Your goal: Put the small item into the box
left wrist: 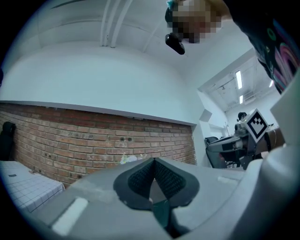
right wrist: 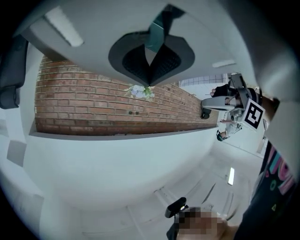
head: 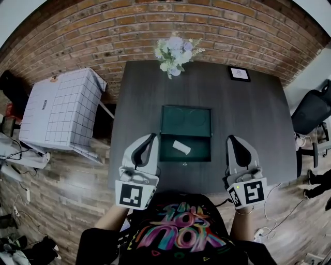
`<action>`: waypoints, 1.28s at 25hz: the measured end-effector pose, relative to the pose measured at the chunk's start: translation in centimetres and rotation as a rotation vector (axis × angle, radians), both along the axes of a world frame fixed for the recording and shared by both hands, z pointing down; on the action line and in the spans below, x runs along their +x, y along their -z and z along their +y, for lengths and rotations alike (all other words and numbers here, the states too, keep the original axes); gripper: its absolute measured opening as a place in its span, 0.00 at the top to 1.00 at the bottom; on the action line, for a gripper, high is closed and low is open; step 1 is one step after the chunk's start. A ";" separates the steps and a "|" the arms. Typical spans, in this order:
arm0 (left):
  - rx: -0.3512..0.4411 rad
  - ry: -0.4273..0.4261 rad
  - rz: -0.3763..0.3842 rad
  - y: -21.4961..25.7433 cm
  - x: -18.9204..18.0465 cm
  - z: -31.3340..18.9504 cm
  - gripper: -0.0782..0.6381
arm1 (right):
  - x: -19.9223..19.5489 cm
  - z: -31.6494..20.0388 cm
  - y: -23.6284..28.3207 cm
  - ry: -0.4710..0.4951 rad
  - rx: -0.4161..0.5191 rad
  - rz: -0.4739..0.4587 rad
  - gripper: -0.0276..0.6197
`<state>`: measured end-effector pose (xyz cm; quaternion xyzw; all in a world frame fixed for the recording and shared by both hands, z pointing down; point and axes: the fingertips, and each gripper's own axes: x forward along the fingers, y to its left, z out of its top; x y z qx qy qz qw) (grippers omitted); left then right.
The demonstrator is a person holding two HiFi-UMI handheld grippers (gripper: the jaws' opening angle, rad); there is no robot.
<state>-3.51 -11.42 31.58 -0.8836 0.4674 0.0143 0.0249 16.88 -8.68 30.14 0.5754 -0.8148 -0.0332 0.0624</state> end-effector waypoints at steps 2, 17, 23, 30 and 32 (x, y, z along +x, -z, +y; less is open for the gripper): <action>-0.003 0.007 -0.014 -0.4 -0.3 0.0 0.89 | 0.2 0.2 -0.3 0.003 -0.015 -0.019 0.95; 0.002 0.032 -0.009 -0.8 -0.5 0.4 0.89 | 1.5 1.1 -1.3 0.003 -0.048 -0.026 0.95; -0.013 0.034 -0.017 -1.0 -0.2 0.6 0.89 | 1.5 1.0 -1.4 0.013 -0.048 -0.031 0.95; -0.003 0.029 -0.022 -0.6 0.1 0.8 0.89 | 1.5 1.0 -1.3 0.017 -0.044 -0.039 0.95; -0.001 0.026 -0.023 -0.6 0.2 1.0 0.89 | 1.6 1.0 -1.5 0.018 -0.048 -0.039 0.95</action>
